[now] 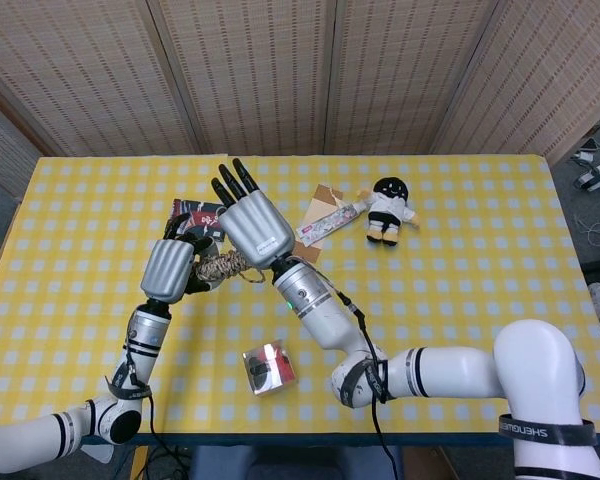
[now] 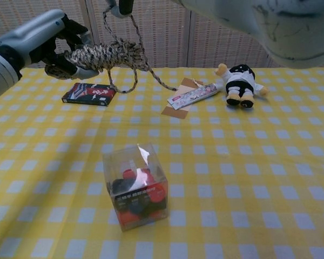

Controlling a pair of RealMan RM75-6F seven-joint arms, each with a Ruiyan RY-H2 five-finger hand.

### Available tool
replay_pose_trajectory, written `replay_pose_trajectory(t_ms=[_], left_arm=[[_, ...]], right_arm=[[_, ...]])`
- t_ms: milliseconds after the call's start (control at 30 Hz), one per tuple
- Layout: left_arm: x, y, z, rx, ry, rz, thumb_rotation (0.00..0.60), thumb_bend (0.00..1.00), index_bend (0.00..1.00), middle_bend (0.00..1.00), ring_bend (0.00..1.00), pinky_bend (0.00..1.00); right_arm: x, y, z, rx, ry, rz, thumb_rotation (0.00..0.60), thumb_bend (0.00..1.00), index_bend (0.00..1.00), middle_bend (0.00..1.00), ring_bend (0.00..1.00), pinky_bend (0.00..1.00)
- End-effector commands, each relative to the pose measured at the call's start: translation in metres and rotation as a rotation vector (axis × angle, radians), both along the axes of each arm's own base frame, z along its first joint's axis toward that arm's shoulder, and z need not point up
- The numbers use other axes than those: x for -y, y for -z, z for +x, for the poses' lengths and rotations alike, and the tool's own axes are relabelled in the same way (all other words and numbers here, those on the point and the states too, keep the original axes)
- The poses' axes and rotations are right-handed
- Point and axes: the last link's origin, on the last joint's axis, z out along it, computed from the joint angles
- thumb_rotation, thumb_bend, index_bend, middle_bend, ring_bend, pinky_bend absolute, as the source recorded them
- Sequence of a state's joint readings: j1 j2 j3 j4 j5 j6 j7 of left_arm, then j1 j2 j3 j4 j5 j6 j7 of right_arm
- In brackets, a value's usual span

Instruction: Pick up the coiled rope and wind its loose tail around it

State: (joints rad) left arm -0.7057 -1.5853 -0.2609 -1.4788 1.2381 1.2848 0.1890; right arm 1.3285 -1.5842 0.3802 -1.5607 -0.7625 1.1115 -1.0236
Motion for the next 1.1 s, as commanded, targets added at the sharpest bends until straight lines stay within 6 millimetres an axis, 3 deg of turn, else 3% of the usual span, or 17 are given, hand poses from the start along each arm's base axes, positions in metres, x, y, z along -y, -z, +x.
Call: replay_pose_trajectory(t_ms=[33, 400, 633, 1100], left_arm=[[0.005, 0.002, 0.005, 0.038, 0.025, -0.035, 0.600, 0.29, 0.77, 0.74, 0.51, 0.08], [0.010, 0.000, 0.014, 0.228, 0.061, -0.120, 0.600, 0.29, 0.77, 0.74, 0.51, 0.07], [0.007, -0.010, 0.016, 0.384, 0.053, -0.147, 0.600, 0.29, 0.77, 0.74, 0.51, 0.07], [-0.001, -0.020, 0.016, 0.526, 0.040, -0.158, 0.600, 0.29, 0.77, 0.75, 0.51, 0.07]], right_arm=[[0.002, 0.000, 0.000, 0.000, 0.006, -0.006, 0.600, 0.44, 0.64, 0.15, 0.00, 0.00], [0.011, -0.002, -0.015, -0.004, 0.047, -0.024, 0.600, 0.44, 0.64, 0.15, 0.00, 0.00], [0.019, -0.004, -0.034, 0.017, 0.090, -0.018, 0.600, 0.44, 0.64, 0.15, 0.00, 0.00], [0.026, -0.002, -0.068, 0.124, 0.166, 0.037, 0.600, 0.44, 0.64, 0.15, 0.00, 0.00]])
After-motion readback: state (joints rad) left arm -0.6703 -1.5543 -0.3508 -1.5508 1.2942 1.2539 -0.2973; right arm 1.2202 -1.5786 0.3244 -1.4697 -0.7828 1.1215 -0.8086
